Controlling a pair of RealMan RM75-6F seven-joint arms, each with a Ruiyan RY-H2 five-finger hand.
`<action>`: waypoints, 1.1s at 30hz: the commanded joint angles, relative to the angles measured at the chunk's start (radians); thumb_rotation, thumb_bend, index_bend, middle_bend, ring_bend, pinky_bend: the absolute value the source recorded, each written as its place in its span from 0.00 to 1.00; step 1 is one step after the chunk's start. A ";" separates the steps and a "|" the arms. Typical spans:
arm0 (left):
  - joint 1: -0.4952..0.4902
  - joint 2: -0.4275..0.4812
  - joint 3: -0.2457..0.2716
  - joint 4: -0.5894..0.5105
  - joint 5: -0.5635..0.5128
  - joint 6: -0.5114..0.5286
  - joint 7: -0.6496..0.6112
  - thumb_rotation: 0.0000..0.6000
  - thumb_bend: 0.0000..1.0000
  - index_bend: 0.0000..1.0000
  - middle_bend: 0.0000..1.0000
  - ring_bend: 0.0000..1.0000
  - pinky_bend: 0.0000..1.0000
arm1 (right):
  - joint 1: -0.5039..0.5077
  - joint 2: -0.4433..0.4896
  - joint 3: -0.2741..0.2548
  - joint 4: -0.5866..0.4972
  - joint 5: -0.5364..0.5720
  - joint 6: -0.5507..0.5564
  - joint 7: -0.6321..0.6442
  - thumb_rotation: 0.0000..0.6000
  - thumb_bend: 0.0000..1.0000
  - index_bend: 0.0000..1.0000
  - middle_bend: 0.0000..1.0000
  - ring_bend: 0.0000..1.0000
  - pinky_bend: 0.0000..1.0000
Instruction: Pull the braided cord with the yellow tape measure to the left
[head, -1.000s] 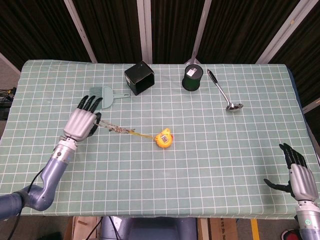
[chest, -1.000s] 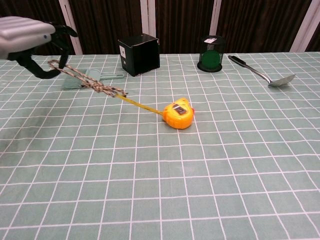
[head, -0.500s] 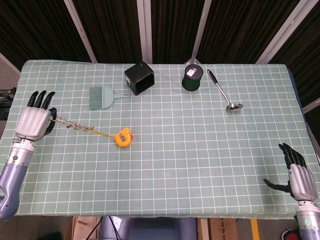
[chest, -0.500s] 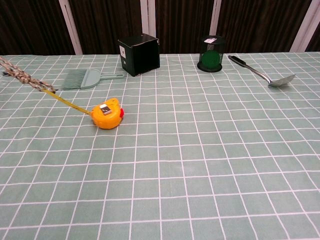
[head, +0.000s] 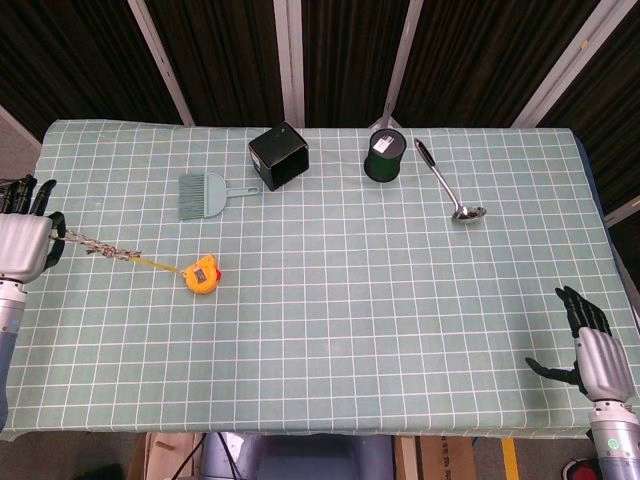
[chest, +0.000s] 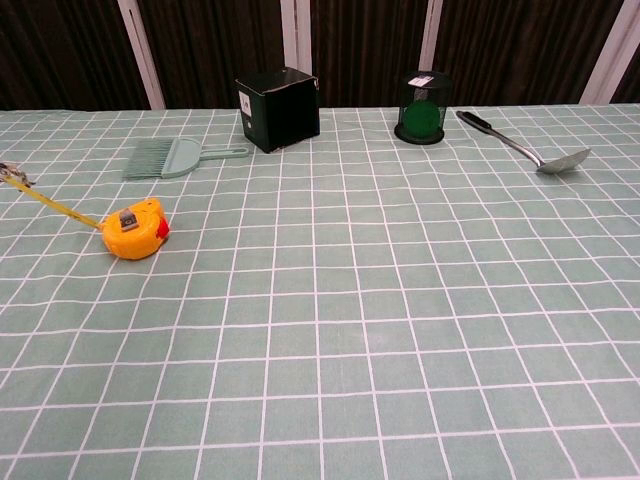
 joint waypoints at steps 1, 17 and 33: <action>0.006 0.000 -0.003 0.003 0.000 0.001 -0.001 1.00 0.54 0.58 0.06 0.00 0.00 | 0.000 0.000 0.001 0.000 0.000 0.001 0.000 1.00 0.12 0.00 0.00 0.00 0.00; 0.050 0.015 -0.033 0.050 -0.028 -0.005 -0.011 1.00 0.54 0.57 0.06 0.00 0.00 | 0.001 0.000 -0.002 0.000 -0.002 -0.001 -0.003 1.00 0.12 0.00 0.00 0.00 0.00; 0.103 0.033 -0.034 -0.003 -0.026 -0.004 -0.057 1.00 0.05 0.15 0.00 0.00 0.00 | 0.001 0.000 -0.001 0.000 0.003 -0.002 -0.009 1.00 0.12 0.00 0.00 0.00 0.00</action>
